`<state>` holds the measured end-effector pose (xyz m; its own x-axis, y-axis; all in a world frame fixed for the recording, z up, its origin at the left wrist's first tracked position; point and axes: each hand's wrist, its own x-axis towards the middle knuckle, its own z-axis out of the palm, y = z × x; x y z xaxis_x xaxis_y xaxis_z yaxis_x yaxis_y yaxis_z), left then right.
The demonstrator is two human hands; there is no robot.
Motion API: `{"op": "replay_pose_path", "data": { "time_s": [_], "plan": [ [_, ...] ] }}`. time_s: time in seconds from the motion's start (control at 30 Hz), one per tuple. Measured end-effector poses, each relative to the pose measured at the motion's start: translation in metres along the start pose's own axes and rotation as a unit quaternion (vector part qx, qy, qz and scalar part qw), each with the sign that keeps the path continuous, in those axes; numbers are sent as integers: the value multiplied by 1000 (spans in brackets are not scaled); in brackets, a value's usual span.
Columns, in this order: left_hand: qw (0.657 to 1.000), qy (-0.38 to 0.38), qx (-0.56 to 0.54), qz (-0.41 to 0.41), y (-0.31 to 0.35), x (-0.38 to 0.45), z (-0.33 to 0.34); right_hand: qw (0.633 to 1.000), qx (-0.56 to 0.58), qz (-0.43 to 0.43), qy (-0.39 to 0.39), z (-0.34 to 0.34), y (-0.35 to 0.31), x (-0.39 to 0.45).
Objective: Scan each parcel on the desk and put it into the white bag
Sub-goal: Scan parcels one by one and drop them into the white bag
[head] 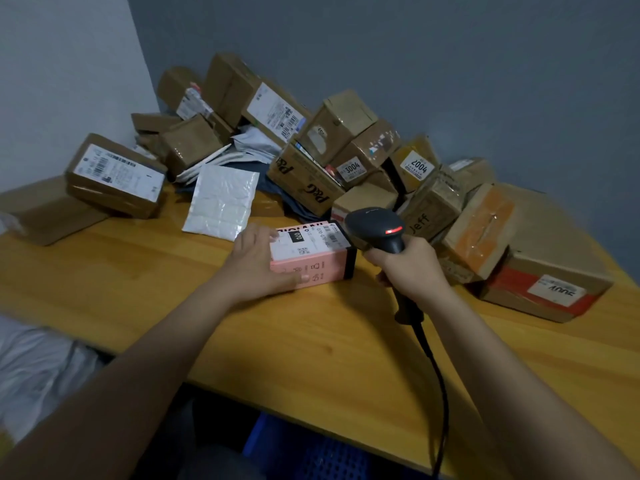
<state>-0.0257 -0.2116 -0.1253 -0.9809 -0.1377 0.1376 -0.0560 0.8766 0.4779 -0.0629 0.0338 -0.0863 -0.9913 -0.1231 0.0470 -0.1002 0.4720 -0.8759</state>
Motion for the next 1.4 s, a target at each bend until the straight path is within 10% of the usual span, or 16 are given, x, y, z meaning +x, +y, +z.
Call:
{"op": "replay_pose_path", "data": {
  "time_s": [0.63, 0.8, 1.17, 1.4],
  "plan": [
    [984, -30, 36, -174, 6, -97, -17, 995, 77, 23, -54, 55, -16, -56],
    [969, -35, -147, -194, -9, -111, -28, 992, 88, 44, -82, 87, -24, -59],
    [823, 16, -524, -219, -27, -118, -44, 980, 182, -26, -77, 99, -53, -72],
    [843, 99, -494, -189, -33, -117, -56, 979, 185, -56, -60, 82, -67, -75]
  ]
}}
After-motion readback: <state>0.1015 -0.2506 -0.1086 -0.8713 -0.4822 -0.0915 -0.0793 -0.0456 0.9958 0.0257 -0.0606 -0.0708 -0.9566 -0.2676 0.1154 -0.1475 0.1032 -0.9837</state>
